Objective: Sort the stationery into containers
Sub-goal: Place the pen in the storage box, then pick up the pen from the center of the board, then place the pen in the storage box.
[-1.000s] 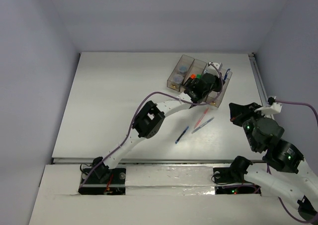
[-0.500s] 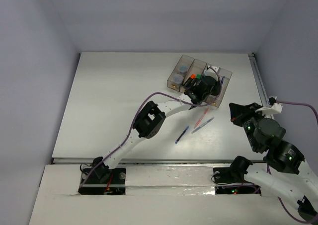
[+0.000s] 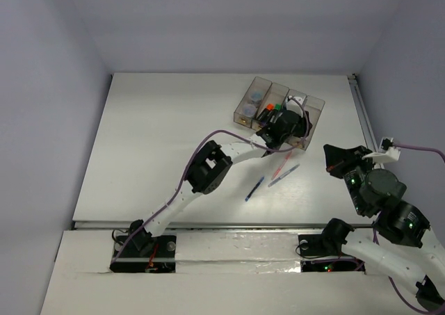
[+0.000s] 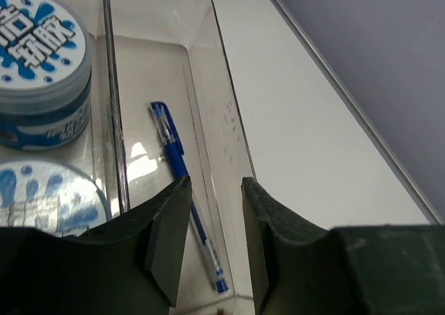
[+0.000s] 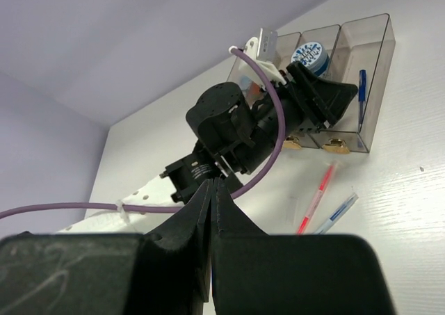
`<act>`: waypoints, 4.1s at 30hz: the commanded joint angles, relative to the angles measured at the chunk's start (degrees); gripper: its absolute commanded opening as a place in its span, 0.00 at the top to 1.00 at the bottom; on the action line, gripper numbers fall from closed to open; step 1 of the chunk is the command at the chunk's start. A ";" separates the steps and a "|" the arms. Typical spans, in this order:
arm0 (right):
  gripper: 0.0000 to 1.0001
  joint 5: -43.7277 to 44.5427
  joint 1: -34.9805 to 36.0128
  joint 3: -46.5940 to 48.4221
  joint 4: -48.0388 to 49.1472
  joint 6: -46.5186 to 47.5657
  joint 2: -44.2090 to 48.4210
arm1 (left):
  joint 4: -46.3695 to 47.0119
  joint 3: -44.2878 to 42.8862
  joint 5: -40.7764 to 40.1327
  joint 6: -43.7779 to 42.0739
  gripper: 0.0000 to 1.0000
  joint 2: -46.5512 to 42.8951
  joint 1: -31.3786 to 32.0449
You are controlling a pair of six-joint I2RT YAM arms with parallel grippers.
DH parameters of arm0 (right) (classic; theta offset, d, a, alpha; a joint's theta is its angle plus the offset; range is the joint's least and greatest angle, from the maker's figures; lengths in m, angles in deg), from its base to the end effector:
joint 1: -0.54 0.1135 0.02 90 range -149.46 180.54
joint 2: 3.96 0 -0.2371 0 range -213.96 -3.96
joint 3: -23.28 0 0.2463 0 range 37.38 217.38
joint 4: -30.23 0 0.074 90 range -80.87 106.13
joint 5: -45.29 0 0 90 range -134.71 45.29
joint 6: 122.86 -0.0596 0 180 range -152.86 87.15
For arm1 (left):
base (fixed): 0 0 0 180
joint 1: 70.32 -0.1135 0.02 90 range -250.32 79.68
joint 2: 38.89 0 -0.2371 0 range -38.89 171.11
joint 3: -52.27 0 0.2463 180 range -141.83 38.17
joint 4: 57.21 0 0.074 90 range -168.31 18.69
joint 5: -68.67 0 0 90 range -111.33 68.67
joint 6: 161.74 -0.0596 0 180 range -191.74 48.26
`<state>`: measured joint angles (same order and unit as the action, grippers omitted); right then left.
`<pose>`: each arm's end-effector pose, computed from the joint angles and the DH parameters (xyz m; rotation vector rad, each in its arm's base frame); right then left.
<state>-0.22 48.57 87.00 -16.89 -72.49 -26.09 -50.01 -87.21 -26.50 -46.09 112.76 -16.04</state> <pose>0.0983 0.0468 0.3551 0.4638 1.5995 0.5209 0.3560 -0.4858 0.1626 0.3628 1.7148 -0.9707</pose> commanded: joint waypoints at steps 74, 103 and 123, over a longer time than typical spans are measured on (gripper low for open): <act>1.00 -0.10 -0.13 -6.03 -1.97 -3.08 -2.13 | 3.40 50.41 -5.20 -21.52 0.94 -29.48 12.69; 1.00 -2.48 -0.13 -6.03 5.85 1.76 -8.72 | 30.91 91.01 -5.20 -16.16 1.00 -73.51 12.69; 1.00 -8.98 -0.13 -6.91 9.20 2.37 -12.58 | 31.09 94.89 -3.98 -14.32 1.00 -78.18 9.71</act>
<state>-8.18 48.57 79.99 -10.22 -71.16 -38.07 -21.07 7.25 -31.35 -61.92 35.15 -4.50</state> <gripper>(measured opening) 0.009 0.087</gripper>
